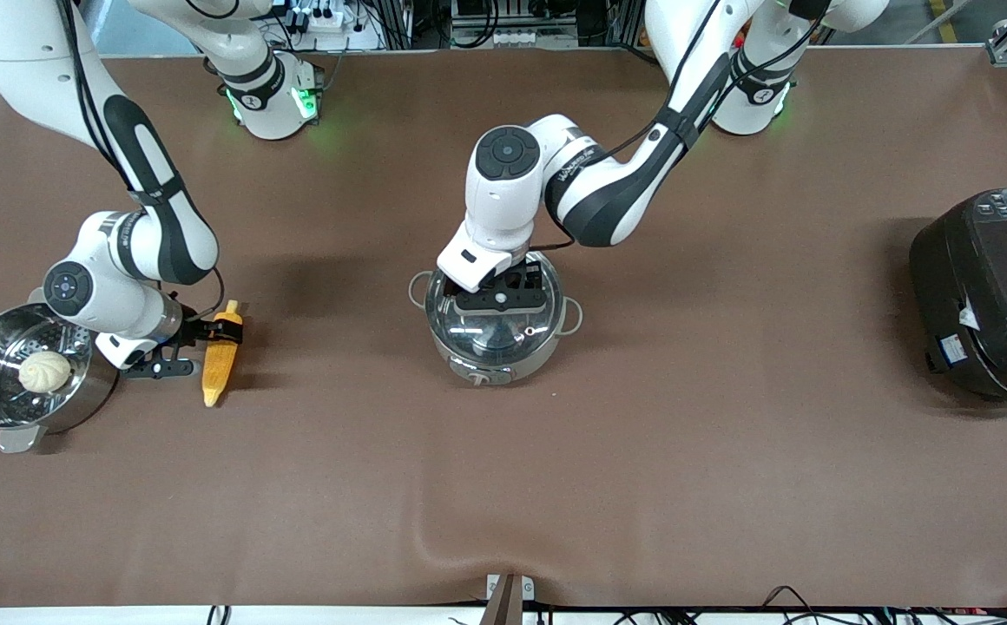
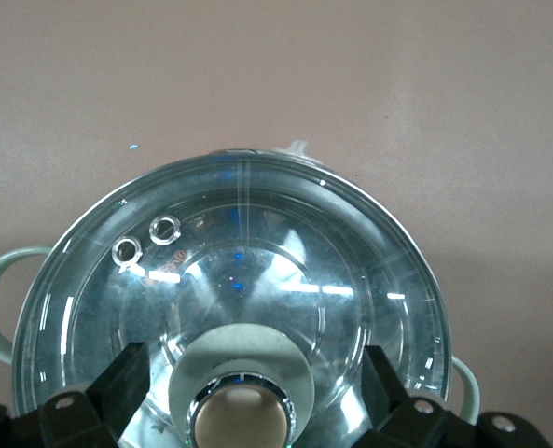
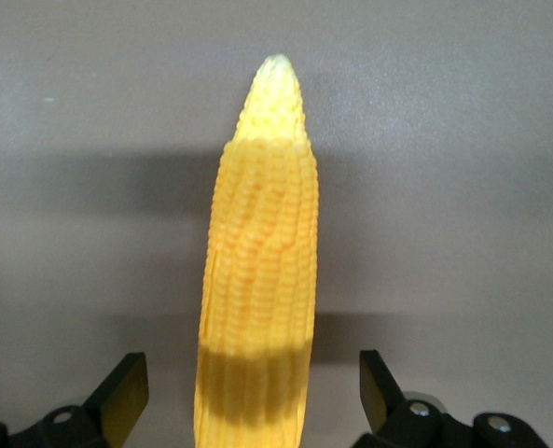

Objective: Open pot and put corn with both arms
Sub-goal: 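Grasp the lid knob with the left gripper while the right gripper grasps the corn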

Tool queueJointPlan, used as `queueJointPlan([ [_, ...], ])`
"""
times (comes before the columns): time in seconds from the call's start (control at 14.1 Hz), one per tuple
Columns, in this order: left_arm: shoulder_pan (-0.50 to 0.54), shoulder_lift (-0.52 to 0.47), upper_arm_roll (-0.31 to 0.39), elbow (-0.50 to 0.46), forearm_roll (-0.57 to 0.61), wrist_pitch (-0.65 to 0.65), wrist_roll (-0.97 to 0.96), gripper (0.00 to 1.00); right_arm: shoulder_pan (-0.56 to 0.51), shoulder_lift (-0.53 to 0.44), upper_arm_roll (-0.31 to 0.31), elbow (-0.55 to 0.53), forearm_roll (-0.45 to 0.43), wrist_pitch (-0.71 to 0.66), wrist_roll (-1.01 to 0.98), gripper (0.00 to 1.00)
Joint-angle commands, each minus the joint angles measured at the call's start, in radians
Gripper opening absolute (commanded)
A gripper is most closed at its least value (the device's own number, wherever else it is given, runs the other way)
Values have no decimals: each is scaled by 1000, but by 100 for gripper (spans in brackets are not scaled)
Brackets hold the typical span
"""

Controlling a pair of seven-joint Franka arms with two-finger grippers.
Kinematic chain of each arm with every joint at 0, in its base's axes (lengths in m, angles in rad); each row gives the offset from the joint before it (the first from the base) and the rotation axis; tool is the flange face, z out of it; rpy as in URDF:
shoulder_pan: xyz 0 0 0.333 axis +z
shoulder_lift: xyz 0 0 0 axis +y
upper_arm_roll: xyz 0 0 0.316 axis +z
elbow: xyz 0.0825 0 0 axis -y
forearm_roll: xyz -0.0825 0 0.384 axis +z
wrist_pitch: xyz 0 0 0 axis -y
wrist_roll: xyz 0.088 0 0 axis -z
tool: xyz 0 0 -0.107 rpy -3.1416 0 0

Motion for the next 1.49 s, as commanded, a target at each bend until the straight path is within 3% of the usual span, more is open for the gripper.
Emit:
queueJointPlan([
  [0.0,-24,15,11,26,32,-14,-25,100,-12,48,11,38,37,22,-19,82],
  [0.14,-33,14,9,21,33,-53,-25,100,-20,60,11,52,37,19,-21,59],
  [0.28,-35,14,9,21,33,-77,-22,100,-11,57,11,88,37,-11,-21,22],
  [0.42,-35,14,9,21,33,-90,-20,100,-11,48,12,151,38,-182,-21,1],
  [0.5,-34,12,9,21,33,-98,-20,100,-9,37,12,170,37,-220,-26,0],
  [0.57,-34,9,8,21,23,-109,-20,88,-8,16,12,172,37,-235,-27,0],
  [0.64,-34,6,8,24,20,-127,-25,34,-1,-10,12,173,37,-260,-27,0],
  [0.71,-35,5,8,24,21,-173,-28,0,9,-34,14,193,37,-301,-26,0],
  [1.13,-35,-18,8,29,18,-221,-40,0,75,-121,22,352,40,-586,-18,1],
  [1.42,-21,-89,8,30,15,-261,-40,0,163,-131,22,391,135,-591,45,1],
])
